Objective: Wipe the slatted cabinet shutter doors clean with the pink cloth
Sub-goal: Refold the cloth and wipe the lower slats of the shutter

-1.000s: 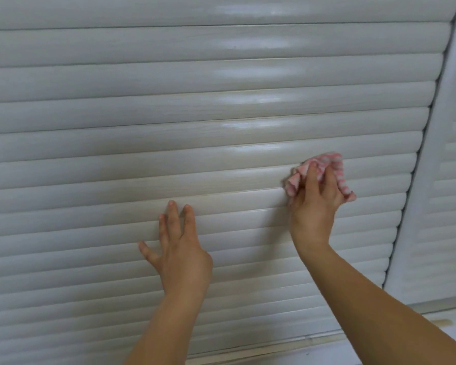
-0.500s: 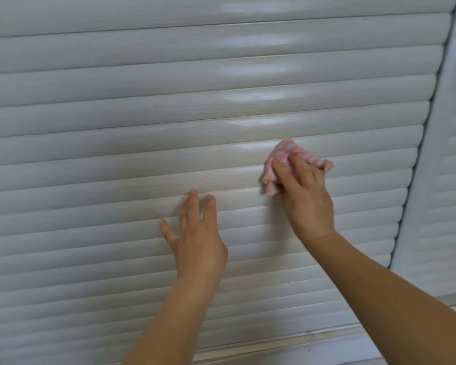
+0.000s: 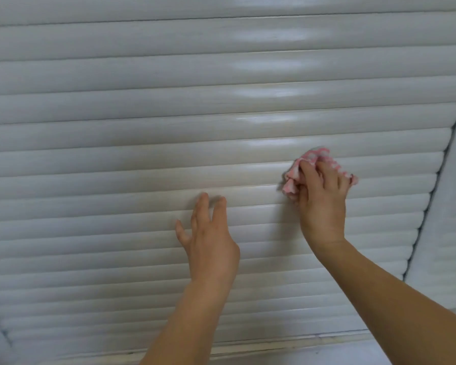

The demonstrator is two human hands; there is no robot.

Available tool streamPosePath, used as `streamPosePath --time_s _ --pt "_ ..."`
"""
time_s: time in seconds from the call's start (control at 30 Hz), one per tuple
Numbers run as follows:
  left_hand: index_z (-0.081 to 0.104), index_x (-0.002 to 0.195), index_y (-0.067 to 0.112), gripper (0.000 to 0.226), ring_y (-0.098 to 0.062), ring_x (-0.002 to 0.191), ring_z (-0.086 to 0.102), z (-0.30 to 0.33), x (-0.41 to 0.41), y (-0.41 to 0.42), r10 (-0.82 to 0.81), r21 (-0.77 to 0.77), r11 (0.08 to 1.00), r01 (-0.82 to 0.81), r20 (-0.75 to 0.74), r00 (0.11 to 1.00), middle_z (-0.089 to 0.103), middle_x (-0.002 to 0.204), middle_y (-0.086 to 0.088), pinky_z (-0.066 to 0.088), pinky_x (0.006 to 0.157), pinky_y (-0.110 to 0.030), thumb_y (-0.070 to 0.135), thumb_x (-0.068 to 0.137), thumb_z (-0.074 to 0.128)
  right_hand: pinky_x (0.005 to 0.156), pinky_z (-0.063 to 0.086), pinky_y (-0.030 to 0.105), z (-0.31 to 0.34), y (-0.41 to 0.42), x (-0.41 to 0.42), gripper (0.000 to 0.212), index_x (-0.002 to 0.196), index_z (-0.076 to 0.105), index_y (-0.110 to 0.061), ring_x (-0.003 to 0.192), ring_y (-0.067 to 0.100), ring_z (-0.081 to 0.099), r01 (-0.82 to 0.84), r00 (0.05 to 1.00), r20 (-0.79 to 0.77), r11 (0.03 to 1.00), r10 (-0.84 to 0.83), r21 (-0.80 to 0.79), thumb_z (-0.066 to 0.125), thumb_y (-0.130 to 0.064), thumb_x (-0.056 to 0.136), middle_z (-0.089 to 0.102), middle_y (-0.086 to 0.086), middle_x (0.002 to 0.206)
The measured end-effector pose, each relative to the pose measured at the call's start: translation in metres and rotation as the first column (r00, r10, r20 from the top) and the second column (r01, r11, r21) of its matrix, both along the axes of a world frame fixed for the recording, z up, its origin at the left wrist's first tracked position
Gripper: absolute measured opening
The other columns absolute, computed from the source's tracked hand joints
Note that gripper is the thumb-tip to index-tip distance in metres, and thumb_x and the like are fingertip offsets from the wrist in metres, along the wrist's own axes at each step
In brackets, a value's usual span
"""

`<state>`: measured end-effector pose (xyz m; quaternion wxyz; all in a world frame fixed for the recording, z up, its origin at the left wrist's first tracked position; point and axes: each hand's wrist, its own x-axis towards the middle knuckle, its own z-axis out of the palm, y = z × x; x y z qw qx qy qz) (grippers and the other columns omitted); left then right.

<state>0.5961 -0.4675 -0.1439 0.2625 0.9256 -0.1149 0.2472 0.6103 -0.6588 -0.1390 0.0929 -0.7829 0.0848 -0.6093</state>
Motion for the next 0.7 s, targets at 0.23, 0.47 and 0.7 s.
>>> streamPosePath --time_s 0.23,0.47,0.7 --pt "0.041 0.137 0.024 0.069 -0.018 0.132 0.031 0.0 0.012 0.033 0.038 -0.196 0.98 -0.01 0.137 0.99 0.029 0.148 0.0 0.014 0.108 -0.039 -0.009 0.076 0.044 0.064 0.048 0.037 0.011 0.073 0.027 0.036 0.109 0.068 -0.012 0.092 0.029 0.036 -0.062 0.998 0.0 0.96 0.065 -0.274 0.058 -0.008 0.075 0.062 0.012 0.109" --pt "0.049 0.132 0.018 0.064 -0.024 0.124 0.041 -0.005 0.026 0.068 0.095 -0.281 0.958 -0.047 0.162 0.982 0.043 0.136 -0.005 0.025 0.1 -0.04 -0.011 0.075 0.045 0.059 0.048 0.036 0.027 0.132 0.05 0.036 0.102 0.071 -0.012 0.082 0.029 0.045 -0.088 0.996 -0.016 0.892 0.091 -0.443 0.043 -0.012 0.078 0.066 0.01 0.096" --pt "0.05 0.126 0.015 0.059 -0.023 0.123 0.043 -0.015 0.045 0.098 0.112 -0.325 0.943 -0.067 0.122 0.986 0.045 0.135 -0.004 0.03 0.098 -0.041 -0.01 0.074 0.041 0.059 0.046 0.035 0.038 0.2 0.073 0.036 0.095 0.073 -0.014 0.072 0.03 0.059 -0.105 0.993 -0.018 0.832 0.114 -0.544 0.043 -0.016 0.075 0.067 0.009 0.091"
